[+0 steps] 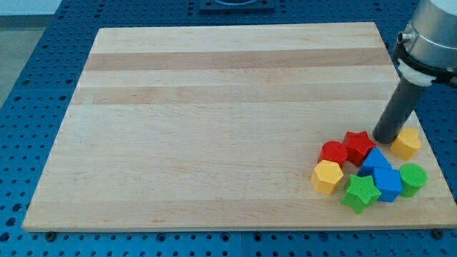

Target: Push the yellow heart to the right side of the blue triangle

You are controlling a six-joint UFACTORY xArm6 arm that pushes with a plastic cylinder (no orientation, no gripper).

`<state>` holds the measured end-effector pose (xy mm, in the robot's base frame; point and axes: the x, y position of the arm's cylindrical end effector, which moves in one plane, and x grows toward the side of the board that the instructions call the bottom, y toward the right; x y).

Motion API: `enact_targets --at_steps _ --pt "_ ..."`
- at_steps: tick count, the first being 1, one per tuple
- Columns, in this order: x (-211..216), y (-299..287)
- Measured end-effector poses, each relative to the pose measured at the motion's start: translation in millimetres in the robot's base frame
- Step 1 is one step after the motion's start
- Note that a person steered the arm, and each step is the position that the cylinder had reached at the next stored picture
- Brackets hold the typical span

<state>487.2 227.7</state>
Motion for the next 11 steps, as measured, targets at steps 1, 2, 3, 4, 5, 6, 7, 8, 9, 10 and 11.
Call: enact_targets --at_steps 1,2,3,4,5,6,7,8,9,10,11 --pt "-27 0" --pt "-83 19" --pt "-53 55" --pt "-33 55" --pt "-3 55" --pt "-3 55" --pt "3 53" --pt "8 47" --pt "12 42" --pt "14 39" --pt "18 38"
